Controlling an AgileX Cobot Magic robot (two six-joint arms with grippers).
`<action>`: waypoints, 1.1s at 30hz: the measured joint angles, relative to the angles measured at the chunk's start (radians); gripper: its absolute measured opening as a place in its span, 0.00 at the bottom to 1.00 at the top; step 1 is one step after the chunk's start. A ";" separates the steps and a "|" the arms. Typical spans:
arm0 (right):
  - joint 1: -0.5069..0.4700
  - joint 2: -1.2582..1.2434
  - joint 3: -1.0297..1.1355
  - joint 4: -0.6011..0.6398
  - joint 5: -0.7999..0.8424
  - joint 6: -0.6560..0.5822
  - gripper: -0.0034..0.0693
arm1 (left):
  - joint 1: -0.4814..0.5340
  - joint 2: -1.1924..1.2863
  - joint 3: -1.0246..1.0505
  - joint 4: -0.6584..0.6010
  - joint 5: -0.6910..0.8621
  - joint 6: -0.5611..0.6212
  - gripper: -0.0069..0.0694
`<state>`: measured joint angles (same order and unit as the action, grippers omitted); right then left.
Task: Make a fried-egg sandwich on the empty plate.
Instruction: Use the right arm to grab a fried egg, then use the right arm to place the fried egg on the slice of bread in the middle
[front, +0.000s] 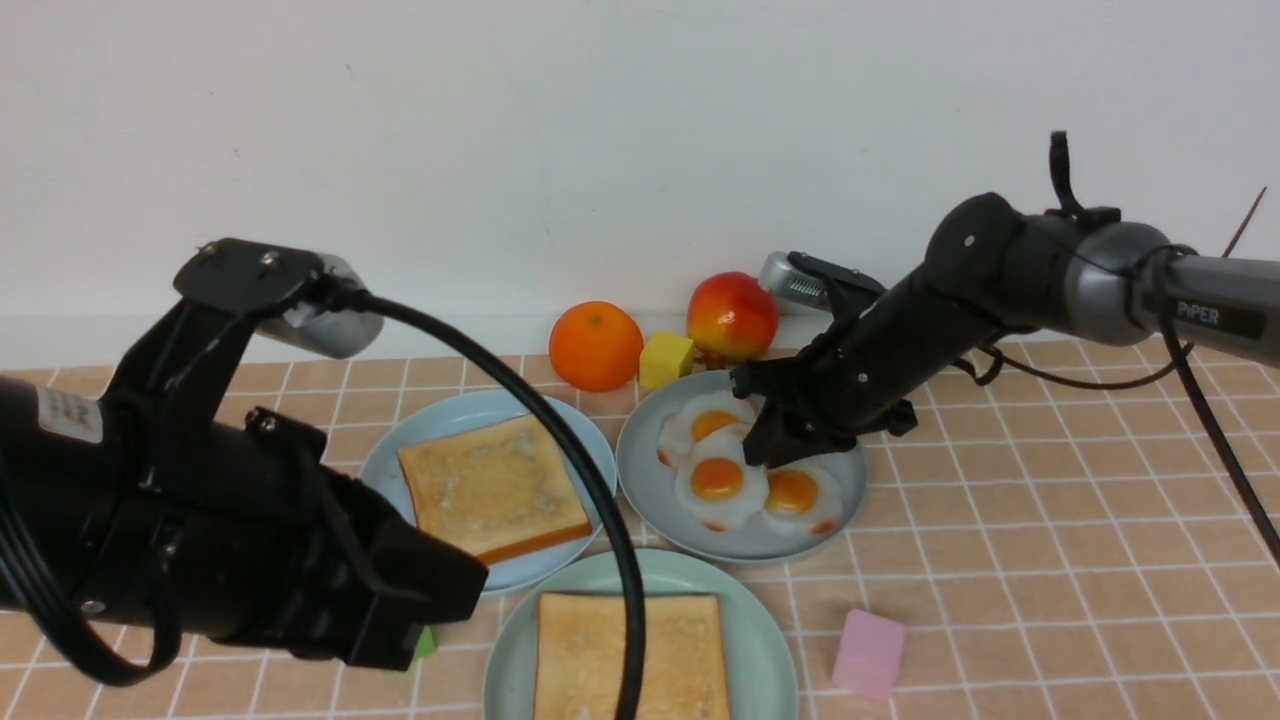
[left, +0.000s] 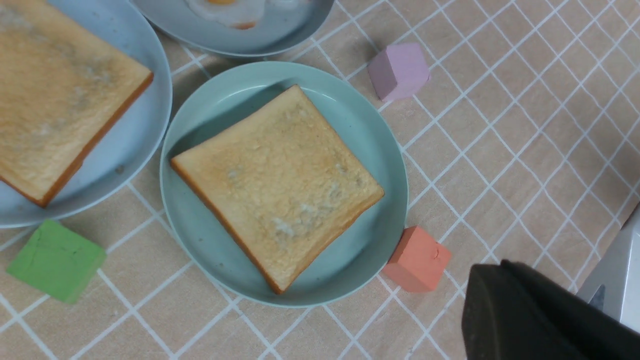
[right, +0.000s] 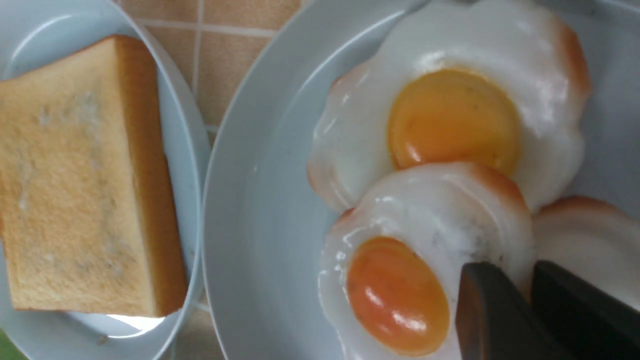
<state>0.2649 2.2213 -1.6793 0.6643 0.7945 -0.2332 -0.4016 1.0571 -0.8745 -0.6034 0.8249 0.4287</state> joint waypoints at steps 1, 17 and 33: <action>-0.004 -0.006 0.000 0.003 0.007 0.000 0.18 | 0.000 0.000 0.000 0.000 0.000 0.000 0.07; 0.038 -0.291 0.118 -0.005 0.241 -0.084 0.18 | 0.000 0.000 0.000 0.266 0.089 -0.321 0.07; 0.274 -0.283 0.387 0.200 -0.015 -0.270 0.19 | 0.000 0.000 0.000 0.317 0.092 -0.406 0.08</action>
<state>0.5389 1.9387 -1.2918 0.8646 0.7793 -0.5030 -0.4016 1.0571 -0.8745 -0.2861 0.9170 0.0225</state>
